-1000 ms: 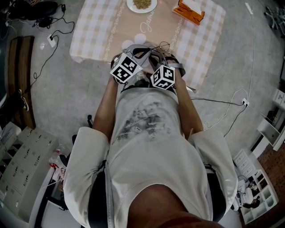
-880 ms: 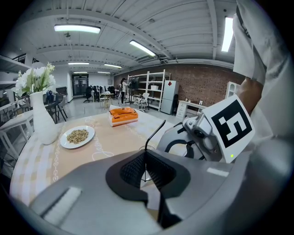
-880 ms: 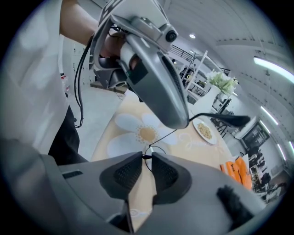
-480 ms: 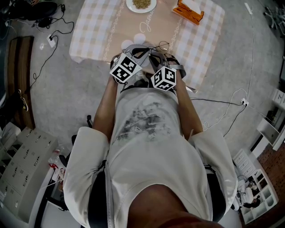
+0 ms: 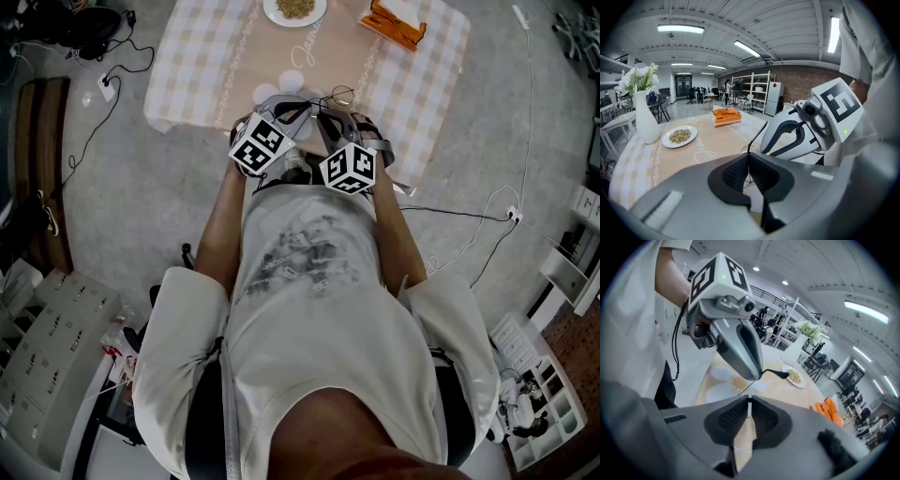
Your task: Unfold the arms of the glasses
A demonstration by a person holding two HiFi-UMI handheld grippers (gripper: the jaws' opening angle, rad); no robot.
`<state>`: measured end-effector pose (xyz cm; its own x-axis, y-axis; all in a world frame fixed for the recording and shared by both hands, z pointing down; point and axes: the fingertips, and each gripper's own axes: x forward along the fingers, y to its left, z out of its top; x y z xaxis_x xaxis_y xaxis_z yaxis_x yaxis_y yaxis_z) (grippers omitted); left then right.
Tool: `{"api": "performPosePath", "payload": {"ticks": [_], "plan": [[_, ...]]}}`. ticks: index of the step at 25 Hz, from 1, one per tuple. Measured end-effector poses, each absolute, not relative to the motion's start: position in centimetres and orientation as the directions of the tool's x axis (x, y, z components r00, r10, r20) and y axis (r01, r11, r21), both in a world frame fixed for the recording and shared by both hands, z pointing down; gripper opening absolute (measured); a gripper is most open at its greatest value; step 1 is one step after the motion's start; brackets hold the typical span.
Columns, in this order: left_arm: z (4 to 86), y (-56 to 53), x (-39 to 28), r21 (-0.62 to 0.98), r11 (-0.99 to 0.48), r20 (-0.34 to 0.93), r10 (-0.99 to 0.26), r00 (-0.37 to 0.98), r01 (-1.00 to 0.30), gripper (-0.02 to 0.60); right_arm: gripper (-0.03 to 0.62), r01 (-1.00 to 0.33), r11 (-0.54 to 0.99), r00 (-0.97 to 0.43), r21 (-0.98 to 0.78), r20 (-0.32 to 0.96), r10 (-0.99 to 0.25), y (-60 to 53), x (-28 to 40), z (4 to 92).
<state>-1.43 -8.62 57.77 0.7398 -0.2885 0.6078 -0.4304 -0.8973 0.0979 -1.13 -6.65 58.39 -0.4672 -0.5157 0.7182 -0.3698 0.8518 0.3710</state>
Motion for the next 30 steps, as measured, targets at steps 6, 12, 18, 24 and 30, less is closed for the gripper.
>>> {"api": "performPosePath", "payload": {"ticks": [6,12,18,24,30], "plan": [[57.9,-8.4,-1.5,0.097,-0.898,0.607,-0.288,0.741,-0.429,0.014,0.032,-0.413,0.828,-0.462,0.379,0.697,-0.549,-6.9,-0.5,57.3],[57.8,-8.4,-1.5,0.093,-0.898,0.606,-0.291,0.740,-0.430,0.014,0.029,-0.454,0.807,-0.455,0.378,0.681,-0.574,-7.2,0.2,56.5],[57.8,-8.4,-1.5,0.098,-0.896,0.606,-0.291,0.741,-0.433,0.014,0.028,-0.500,0.785,-0.453,0.365,0.662,-0.597,-7.6,0.8,55.6],[58.1,-8.3,-1.6,0.099,-0.894,0.609,-0.294,0.737,-0.438,0.014,0.026,-0.537,0.762,-0.443,0.361,0.648,-0.619,-7.9,1.6,55.1],[58.1,-8.3,-1.6,0.098,-0.891,0.600,-0.302,0.741,-0.442,0.014,0.025,-0.576,0.737,-0.432,0.353,0.634,-0.641,-8.1,2.5,54.4]]}}
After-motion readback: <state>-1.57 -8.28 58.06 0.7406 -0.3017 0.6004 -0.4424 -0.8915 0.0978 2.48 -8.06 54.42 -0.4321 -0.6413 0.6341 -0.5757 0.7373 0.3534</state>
